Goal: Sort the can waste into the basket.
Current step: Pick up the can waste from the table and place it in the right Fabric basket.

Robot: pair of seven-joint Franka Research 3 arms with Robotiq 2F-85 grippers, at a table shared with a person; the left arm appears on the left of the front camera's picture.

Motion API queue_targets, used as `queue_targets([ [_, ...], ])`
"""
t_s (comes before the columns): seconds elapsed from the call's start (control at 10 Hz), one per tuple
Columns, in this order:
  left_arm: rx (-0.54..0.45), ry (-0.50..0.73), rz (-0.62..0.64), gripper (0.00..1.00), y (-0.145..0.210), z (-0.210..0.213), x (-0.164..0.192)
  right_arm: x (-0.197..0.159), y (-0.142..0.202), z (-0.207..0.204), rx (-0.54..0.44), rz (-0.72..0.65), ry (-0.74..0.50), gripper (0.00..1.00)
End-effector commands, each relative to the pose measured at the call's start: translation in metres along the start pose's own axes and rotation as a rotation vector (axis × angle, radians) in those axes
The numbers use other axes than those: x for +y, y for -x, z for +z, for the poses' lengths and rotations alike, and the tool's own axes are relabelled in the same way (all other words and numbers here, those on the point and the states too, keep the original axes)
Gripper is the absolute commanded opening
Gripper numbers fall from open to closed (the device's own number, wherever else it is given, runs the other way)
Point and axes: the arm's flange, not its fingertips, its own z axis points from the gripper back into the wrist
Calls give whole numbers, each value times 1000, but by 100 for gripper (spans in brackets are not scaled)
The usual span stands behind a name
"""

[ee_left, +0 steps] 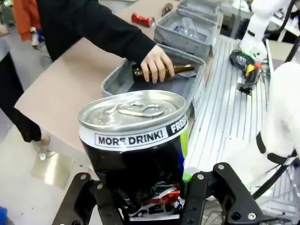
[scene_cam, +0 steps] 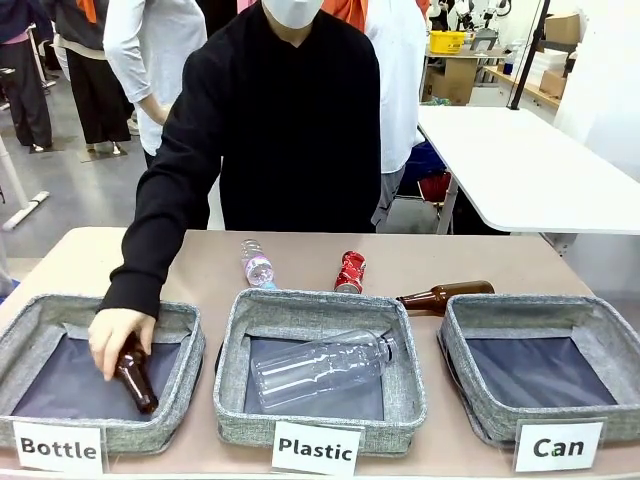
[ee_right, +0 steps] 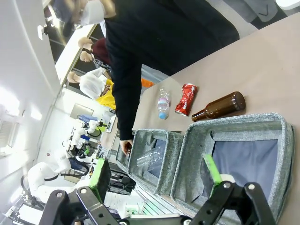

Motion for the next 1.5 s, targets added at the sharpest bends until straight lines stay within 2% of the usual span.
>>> queue_targets([
  [0.0, -50, 3, 12, 0, 0, -17, 7, 0, -1, -1, -22, 26, -19, 100],
  [0.3, -92, 44, 46, 0, -16, -32, 13, 0, -1, -1, -22, 26, -19, 100],
  [0.5, -70, 77, 23, 0, -44, -50, 12, 0, -1, -1, -22, 26, -19, 100],
  [0.7, -28, 107, 21, 0, -92, -82, 9, 0, -1, -1, -22, 26, -19, 100],
  [0.9, 9, 109, -93, 0, -151, -139, -3, 0, -1, -1, -22, 26, -19, 100],
  [1.0, 26, 100, -102, 0, -184, -176, -6, 0, -1, -1, -22, 26, -19, 100],
  [1.3, 84, 266, -215, 0, -277, -297, -30, 0, -1, -1, -22, 26, -19, 100],
  [1.4, 63, 298, -182, 0, -302, -339, -39, 0, -1, -1, -22, 26, -19, 100],
])
